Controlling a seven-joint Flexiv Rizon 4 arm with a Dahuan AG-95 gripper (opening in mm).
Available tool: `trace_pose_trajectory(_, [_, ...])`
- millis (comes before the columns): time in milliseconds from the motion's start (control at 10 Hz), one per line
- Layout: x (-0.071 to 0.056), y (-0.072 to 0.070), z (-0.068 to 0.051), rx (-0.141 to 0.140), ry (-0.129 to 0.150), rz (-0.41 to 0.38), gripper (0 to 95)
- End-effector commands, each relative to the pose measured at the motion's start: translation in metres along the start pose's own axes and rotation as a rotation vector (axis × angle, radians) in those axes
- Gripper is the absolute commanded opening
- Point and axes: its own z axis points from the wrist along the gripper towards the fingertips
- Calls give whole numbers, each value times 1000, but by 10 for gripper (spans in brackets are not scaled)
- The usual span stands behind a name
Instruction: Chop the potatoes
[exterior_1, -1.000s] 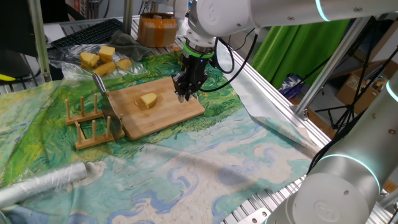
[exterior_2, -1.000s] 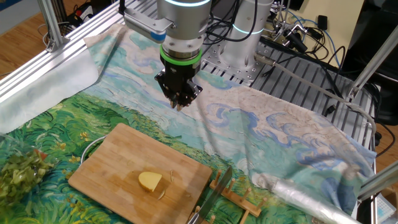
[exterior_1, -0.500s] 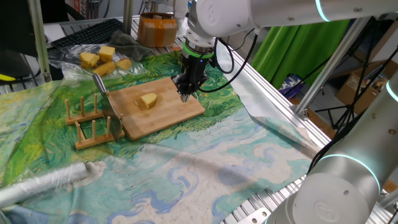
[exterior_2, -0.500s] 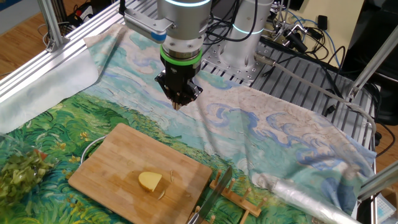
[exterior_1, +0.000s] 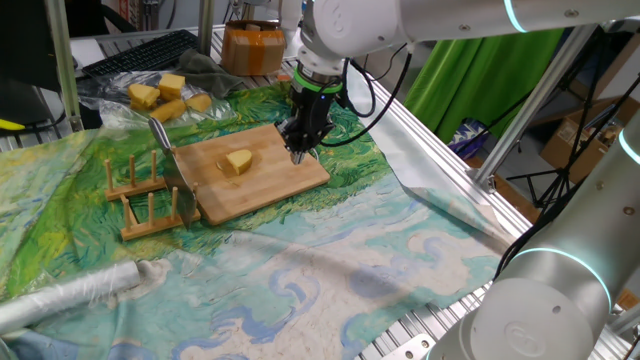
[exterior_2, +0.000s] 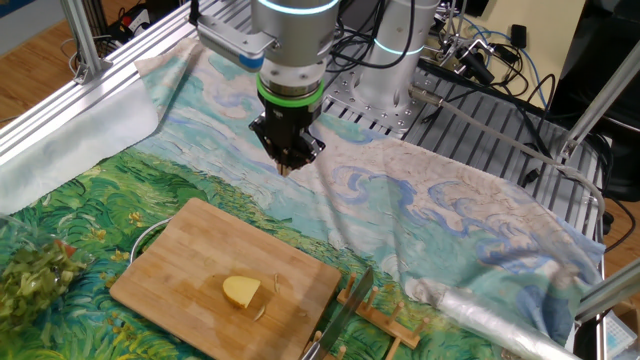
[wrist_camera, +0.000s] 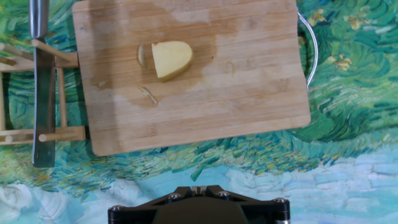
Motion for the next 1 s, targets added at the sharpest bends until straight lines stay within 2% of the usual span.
trace_pose_trajectory(100, [-1, 0, 0, 2, 8, -5, 0])
trace_pose_trajectory(300, [-2, 1, 1, 2, 7, -9, 0])
trace_pose_trajectory(500, [-2, 1, 1, -12, 4, 8, 0])
trace_pose_trajectory(800, [-2, 1, 1, -10, -11, 1, 0])
trace_pose_trajectory(1000, [-2, 1, 1, -12, -11, 4, 0])
